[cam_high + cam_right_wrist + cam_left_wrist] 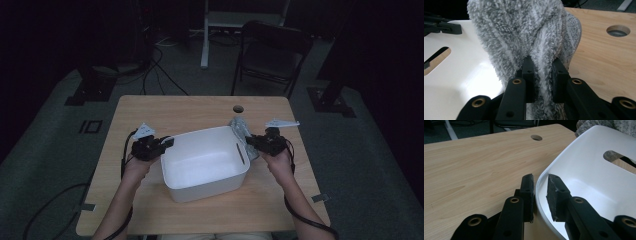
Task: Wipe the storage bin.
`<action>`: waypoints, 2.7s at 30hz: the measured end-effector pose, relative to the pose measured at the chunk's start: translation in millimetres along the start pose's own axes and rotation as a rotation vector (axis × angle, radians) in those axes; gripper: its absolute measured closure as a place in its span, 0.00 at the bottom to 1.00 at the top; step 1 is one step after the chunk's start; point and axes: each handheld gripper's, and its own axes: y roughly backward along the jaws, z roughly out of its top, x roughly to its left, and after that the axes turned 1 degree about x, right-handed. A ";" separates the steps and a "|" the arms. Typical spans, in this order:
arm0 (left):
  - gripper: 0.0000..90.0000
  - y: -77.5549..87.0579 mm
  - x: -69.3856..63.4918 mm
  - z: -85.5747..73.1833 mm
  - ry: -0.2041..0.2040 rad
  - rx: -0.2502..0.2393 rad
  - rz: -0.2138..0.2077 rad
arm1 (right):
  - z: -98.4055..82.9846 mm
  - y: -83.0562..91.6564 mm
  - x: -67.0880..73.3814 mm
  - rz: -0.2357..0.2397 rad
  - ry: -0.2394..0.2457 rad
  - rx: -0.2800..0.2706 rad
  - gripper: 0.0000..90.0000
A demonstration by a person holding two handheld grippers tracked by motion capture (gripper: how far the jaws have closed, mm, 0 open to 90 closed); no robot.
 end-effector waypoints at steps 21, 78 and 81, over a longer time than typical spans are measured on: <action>0.84 -0.4 0.7 -0.3 0.001 -0.005 -0.006 | -1.0 -19.2 -16.1 0.015 -0.071 0.010 0.86; 0.83 -0.8 -0.4 -1.0 0.017 -0.013 0.003 | -40.3 46.9 -19.4 -0.070 -0.108 -0.068 0.85; 0.83 -0.8 -0.9 -0.8 0.017 -0.012 0.007 | -45.2 58.8 -11.9 -0.075 -0.095 -0.087 0.85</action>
